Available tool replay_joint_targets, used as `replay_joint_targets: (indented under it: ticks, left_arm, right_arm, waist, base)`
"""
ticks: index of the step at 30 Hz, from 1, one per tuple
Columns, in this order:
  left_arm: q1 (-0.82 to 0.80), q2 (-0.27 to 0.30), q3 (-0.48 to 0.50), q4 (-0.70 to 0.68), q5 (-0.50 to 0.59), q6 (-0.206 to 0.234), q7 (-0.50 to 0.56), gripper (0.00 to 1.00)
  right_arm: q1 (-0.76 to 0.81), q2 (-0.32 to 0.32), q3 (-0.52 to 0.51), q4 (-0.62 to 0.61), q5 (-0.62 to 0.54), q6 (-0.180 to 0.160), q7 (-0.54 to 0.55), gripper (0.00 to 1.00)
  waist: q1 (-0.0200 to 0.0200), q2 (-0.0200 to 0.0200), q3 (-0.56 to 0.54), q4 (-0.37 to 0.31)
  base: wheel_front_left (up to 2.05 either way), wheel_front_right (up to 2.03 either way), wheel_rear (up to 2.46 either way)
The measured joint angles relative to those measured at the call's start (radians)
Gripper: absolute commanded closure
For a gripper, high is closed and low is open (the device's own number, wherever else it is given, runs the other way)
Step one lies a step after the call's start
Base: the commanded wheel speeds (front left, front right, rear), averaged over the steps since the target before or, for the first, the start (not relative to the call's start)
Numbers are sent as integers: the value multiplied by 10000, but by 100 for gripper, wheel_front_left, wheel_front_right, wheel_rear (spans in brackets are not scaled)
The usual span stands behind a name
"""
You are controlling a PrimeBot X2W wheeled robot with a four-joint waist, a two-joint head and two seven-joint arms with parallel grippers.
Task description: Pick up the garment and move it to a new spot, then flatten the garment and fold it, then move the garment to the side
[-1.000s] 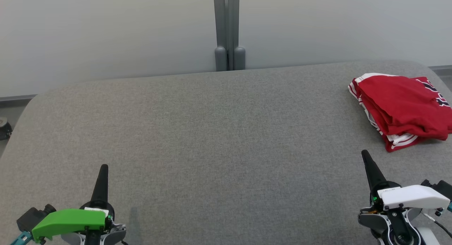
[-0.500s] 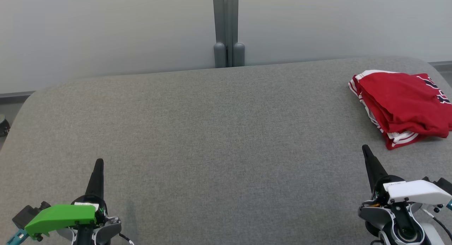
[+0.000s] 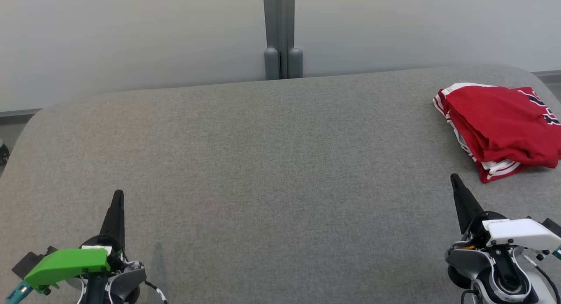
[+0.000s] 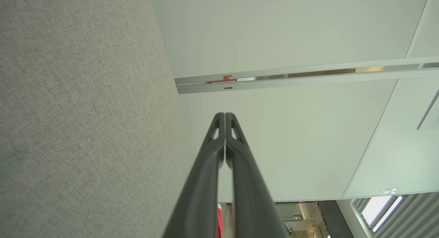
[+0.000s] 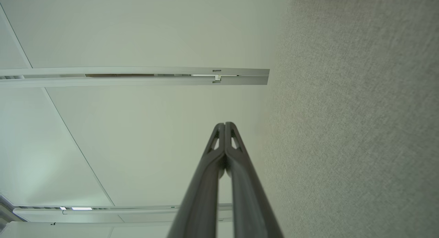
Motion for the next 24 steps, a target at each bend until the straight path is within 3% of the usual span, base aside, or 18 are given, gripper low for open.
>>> replay_joint_targets:
  ticks: [24]
  left_arm:
    - [-137,10,125,54,-437,-73,144,100]
  right_arm:
    - [-94,-6,-50,44,431,0,105,100]
  waist:
    - [0,0,65,-10]
  base:
    - [0,0,0]
